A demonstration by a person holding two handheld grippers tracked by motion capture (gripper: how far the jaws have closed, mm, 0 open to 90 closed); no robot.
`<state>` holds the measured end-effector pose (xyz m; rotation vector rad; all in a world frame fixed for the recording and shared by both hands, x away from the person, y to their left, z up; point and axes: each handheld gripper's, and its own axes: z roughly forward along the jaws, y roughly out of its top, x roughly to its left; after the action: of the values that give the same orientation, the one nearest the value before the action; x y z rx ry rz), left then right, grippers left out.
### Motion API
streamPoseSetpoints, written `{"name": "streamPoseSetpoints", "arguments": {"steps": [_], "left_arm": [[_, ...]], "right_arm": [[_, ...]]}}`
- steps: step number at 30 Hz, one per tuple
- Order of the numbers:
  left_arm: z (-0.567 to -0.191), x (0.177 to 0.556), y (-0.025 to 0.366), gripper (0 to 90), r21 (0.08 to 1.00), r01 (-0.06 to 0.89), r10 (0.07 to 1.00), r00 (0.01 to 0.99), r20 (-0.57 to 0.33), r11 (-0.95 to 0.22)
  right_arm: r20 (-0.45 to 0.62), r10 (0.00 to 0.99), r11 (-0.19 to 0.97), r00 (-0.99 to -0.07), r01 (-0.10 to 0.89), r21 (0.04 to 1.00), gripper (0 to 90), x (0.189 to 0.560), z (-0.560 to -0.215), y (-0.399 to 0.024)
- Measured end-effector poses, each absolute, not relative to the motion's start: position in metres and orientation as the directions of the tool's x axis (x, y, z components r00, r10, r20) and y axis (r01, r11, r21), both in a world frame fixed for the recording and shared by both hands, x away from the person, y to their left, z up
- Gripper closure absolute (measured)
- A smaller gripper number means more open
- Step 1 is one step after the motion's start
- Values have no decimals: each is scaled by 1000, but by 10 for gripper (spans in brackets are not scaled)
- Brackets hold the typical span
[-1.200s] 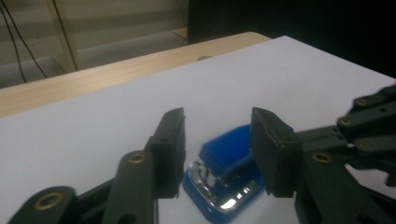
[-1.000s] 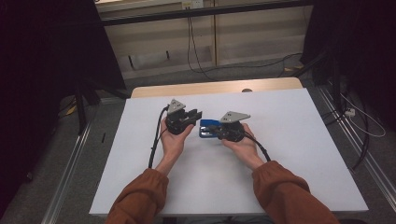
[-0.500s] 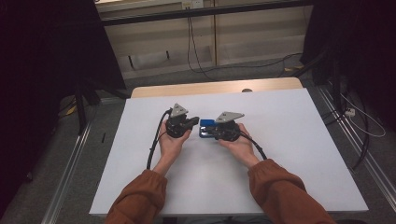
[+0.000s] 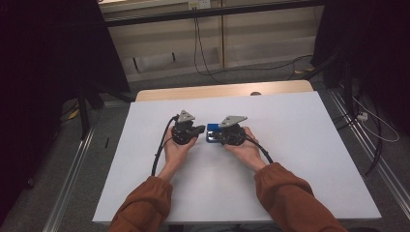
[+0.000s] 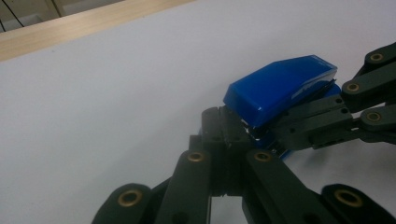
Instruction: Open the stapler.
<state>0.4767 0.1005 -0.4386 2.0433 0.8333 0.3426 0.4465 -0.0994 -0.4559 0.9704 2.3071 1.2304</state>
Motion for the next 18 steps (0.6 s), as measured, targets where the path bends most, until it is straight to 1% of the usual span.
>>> {"name": "streamPoseSetpoints", "arguments": {"steps": [3,7,18], "left_arm": [[-443,477,97,900,799,433,665,745,-58,-416],[-446,477,96,900,795,436,663,746,-57,-422],[-446,478,95,900,800,426,665,745,-45,-423]], "right_arm": [[13,714,388,-700,410,826,900,447,-457,-98],[23,716,380,-698,418,825,900,447,-457,-99],[9,713,392,-701,409,824,900,446,-457,-99]]}}
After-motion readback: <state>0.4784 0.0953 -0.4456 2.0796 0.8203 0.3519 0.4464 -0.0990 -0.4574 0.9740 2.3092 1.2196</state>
